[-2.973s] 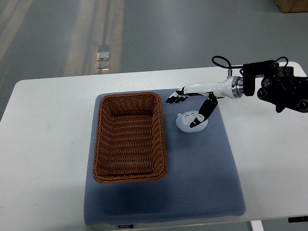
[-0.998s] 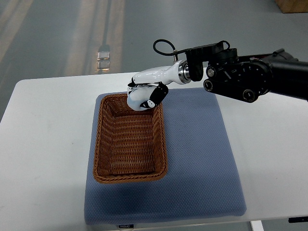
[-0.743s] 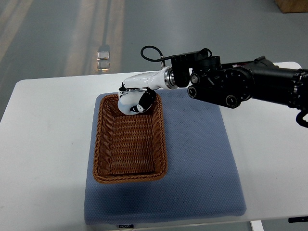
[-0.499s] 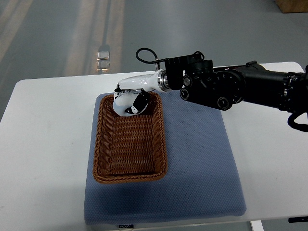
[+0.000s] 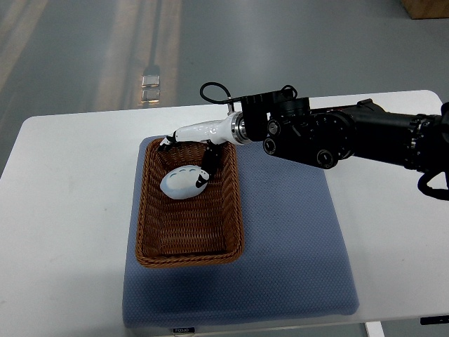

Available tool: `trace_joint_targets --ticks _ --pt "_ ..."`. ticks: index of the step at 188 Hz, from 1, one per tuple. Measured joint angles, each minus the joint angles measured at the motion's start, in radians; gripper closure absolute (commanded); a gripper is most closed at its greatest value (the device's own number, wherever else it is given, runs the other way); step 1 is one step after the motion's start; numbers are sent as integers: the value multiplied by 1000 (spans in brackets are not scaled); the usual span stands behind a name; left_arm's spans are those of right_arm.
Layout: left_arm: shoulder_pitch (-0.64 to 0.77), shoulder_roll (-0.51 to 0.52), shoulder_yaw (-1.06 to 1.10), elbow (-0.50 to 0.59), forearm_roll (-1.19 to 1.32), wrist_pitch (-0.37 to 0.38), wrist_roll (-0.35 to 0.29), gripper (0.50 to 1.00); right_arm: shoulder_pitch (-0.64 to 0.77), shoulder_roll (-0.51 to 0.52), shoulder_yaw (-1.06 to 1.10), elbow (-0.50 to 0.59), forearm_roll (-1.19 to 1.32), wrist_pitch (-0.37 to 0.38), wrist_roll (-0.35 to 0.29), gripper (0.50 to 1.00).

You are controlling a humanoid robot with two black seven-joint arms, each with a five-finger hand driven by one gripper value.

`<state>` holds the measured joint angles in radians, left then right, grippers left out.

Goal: Place blue toy in brown basket

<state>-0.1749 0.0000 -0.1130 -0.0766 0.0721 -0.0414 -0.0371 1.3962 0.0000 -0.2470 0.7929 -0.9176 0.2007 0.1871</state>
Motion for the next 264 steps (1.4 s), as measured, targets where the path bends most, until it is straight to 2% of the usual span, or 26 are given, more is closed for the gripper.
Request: trace_joint_targets --ticks 26,49,83,113,147,200,225,264 --pt "0 0 0 1 -1 0 0 500 -10 0 18 -13 8 -11 0 591" --pt "0 0 0 1 -2 0 0 500 -38 -11 69 -65 88 -15 -4 591" --pt "0 0 0 0 -2 0 0 500 -98 -78 199 -166 211 -25 -29 593" --pt "0 0 1 0 -2 0 -1 500 -191 -155 337 -222 276 -72 -37 591" --pt "0 0 1 0 -2 0 -1 500 -343 -222 583 -231 351 -110 -35 591" --pt "0 0 1 -1 0 0 -1 500 -569 -217 983 -220 397 -114 -19 591" --pt "0 0 0 -1 0 0 -1 500 -622 -201 1067 -202 450 -107 -14 591" --pt "1 0 -1 0 0 0 -1 500 -645 -192 1086 -192 575 -104 -14 591"
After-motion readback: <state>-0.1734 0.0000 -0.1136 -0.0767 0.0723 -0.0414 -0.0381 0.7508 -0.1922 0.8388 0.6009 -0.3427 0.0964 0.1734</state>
